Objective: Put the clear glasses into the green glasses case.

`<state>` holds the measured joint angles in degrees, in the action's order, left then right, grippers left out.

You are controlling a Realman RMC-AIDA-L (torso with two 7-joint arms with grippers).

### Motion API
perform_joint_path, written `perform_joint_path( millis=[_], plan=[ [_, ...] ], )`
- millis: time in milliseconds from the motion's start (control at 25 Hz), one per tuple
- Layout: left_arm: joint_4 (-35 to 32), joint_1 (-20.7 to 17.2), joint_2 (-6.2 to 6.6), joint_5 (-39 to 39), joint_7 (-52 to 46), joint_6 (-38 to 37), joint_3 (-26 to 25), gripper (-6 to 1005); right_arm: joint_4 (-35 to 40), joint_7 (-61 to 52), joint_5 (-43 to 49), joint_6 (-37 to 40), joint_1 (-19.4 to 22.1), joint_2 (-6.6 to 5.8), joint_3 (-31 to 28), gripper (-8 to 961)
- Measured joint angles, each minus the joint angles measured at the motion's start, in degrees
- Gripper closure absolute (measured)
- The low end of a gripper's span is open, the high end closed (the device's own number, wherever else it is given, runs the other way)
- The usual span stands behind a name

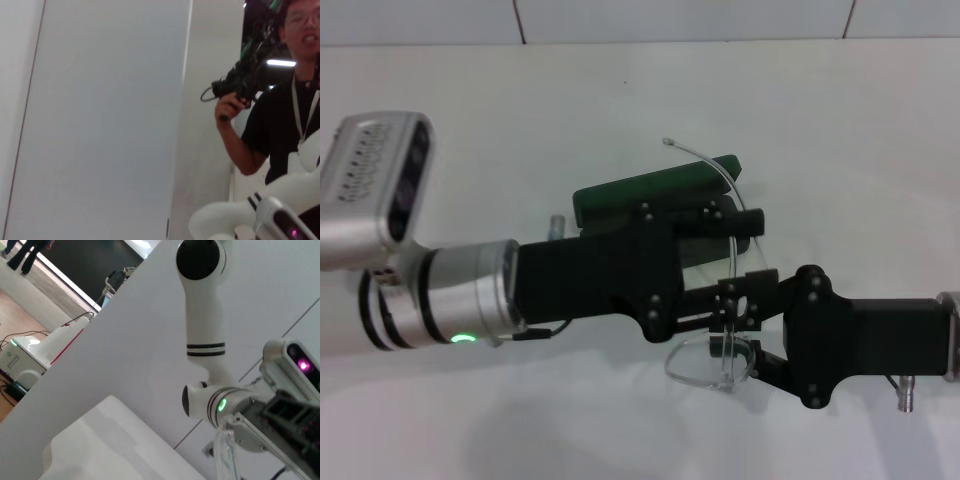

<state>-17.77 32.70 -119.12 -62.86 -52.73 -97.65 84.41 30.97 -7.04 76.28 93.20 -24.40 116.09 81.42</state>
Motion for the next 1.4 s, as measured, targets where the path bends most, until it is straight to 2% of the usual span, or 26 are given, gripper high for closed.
perform_joint_path(
  millis=[160,360,800,1400],
  plan=[
    [-3.05,-2.00,0.78,0.32,-1.30,-1.15,-1.22,467,-0.14,0.01,-0.01,-0.30,0.15,-0.12,-0.15,826],
    [-2.86,-2.70,1.40,0.27,-1.89,-0.61,-2.10,466,-0.28,0.01,-0.07,-0.44,0.24,-0.24,-1.41,822],
    [-3.12,-1.68,0.79,-4.72,-4.37,2.29,-1.97,475,-0.46,0.01,-0.06,-0.20,0.00,-0.26,-1.43,814],
    [-3.32,-1.38,0.68,-5.70,-6.58,2.09,-1.98,474,-0.47,0.01,0.28,0.22,0.65,-0.35,-1.26,804]
  ],
)
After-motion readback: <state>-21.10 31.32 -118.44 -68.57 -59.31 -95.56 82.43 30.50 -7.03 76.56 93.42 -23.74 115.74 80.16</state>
